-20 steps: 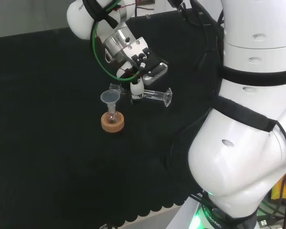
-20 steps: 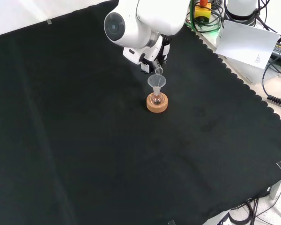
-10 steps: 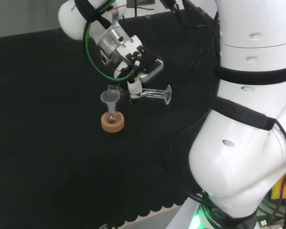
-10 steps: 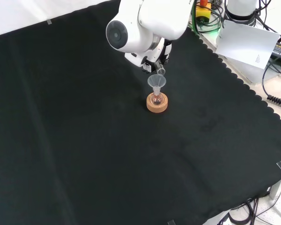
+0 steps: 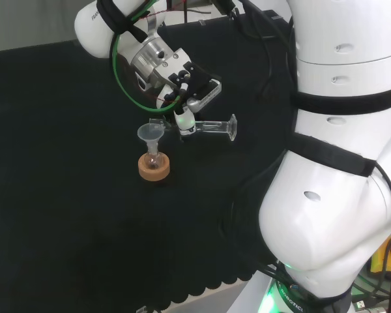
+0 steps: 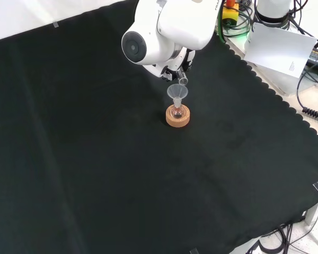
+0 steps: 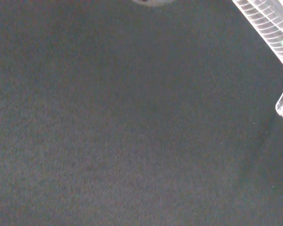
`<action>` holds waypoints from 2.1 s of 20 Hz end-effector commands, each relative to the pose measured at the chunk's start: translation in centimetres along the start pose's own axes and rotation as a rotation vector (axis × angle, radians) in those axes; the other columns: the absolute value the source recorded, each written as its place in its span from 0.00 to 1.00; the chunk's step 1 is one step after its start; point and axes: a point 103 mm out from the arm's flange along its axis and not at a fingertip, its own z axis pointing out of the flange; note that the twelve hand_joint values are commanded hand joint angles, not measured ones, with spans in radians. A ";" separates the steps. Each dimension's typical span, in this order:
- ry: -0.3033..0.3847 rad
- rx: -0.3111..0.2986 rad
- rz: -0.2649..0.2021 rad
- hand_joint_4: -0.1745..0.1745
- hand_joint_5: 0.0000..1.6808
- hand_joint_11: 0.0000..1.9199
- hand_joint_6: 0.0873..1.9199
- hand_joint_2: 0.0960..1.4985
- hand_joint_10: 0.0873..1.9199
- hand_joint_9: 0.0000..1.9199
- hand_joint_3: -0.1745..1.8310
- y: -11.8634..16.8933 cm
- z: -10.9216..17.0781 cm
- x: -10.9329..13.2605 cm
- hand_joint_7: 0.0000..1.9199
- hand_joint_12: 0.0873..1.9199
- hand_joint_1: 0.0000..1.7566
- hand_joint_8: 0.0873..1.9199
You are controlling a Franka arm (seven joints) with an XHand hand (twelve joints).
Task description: Pour the water from the graduated cylinder into the round-bottom flask.
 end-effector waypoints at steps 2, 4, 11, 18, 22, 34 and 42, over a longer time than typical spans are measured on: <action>-0.001 0.010 -0.010 0.28 0.58 0.57 0.30 0.76 0.01 0.70 0.09 -0.3 0.3 -0.6 0.45 0.39 0.77 0.61; 0.003 0.020 -0.010 0.28 0.58 0.58 0.30 0.76 0.01 0.70 0.09 -0.4 0.5 -0.9 0.45 0.39 0.77 0.61; -0.010 0.028 0.011 0.29 0.58 0.58 0.30 0.76 0.01 0.71 0.09 -0.4 0.6 -1.1 0.45 0.39 0.77 0.61; -0.035 -0.002 0.058 0.29 0.58 0.58 0.30 0.76 0.01 0.71 0.09 -0.4 0.1 -0.8 0.45 0.39 0.77 0.61; -0.050 0.002 0.079 0.28 0.58 0.58 0.30 0.76 0.01 0.71 0.09 -0.4 -0.2 -0.6 0.45 0.39 0.77 0.61; -0.113 0.007 0.142 0.28 0.58 0.58 0.30 0.76 0.01 0.71 0.09 -0.5 -0.8 0.0 0.45 0.39 0.77 0.61; -0.124 0.008 0.152 0.27 0.58 0.58 0.30 0.76 0.01 0.71 0.09 -0.5 -0.9 0.2 0.46 0.39 0.77 0.61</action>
